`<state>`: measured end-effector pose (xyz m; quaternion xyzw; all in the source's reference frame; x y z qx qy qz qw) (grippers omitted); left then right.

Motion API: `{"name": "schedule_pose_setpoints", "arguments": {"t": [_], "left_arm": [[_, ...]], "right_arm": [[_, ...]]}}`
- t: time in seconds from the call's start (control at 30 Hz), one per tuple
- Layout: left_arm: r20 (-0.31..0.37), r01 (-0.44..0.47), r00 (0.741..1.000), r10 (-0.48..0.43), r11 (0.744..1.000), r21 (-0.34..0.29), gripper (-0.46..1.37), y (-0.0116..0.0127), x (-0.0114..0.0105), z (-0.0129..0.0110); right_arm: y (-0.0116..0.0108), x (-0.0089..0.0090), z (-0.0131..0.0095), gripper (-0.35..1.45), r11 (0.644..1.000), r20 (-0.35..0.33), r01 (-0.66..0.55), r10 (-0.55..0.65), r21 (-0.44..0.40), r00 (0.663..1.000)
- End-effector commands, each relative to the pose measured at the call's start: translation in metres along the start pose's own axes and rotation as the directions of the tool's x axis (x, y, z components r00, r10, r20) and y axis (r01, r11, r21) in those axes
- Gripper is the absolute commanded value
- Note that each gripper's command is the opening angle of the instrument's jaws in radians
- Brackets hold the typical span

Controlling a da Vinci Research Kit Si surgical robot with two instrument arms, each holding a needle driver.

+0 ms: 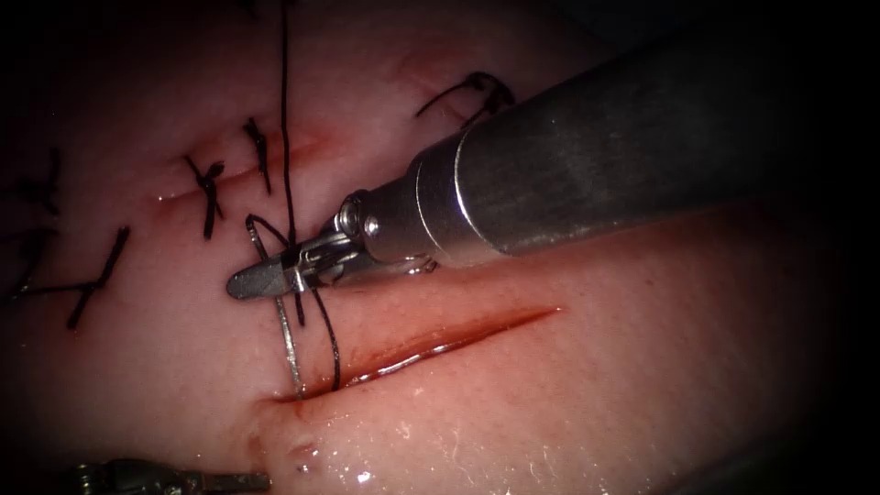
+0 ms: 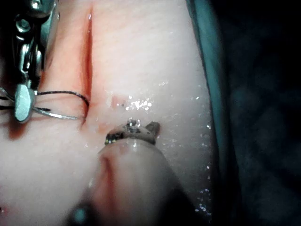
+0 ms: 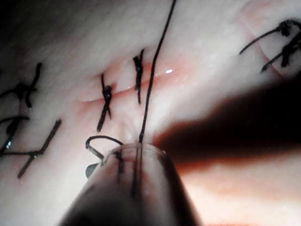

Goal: Wound Closure
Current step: Use the right gripper to throw the needle through the buttom of the wound

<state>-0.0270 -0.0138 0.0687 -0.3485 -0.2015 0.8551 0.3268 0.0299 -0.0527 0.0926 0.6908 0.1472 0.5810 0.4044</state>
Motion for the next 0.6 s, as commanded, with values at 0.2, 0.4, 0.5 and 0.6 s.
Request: {"name": "schedule_pose_setpoints", "arguments": {"t": [0.2, 0.4, 0.5, 0.6], "left_arm": [[-0.008, -0.005, 1.0, 0.005, 1.0, 0.002, 0.2, -0.001, -0.0008, 0.0009], [0.009, -0.004, 1.0, 0.004, 1.0, 0.001, 0.18, -0.0013, -0.0019, 0.0028], [0.013, -0.002, 1.0, 0.002, 1.0, -0.006, 0.19, -0.0015, -0.0021, 0.0038], [0.011, 0.011, 1.0, -0.011, 1.0, -0.011, 0.21, -0.0025, -0.0023, 0.0046]], "right_arm": [[-0.0005, -0.0017, 0.0, -0.35, 1.0, -0.003, 0.004, -0.004, 0.006, 1.0], [-0.0004, -0.0026, -0.0005, -0.35, 1.0, -0.016, 0.005, -0.005, 0.005, 1.0], [-0.0005, -0.003, -0.0005, -0.35, 1.0, -0.013, 0.005, -0.005, 0.005, 1.0], [-0.0009, -0.0031, -0.0005, -0.35, 1.0, -0.011, 0.002, -0.002, 0.007, 1.0]]}}
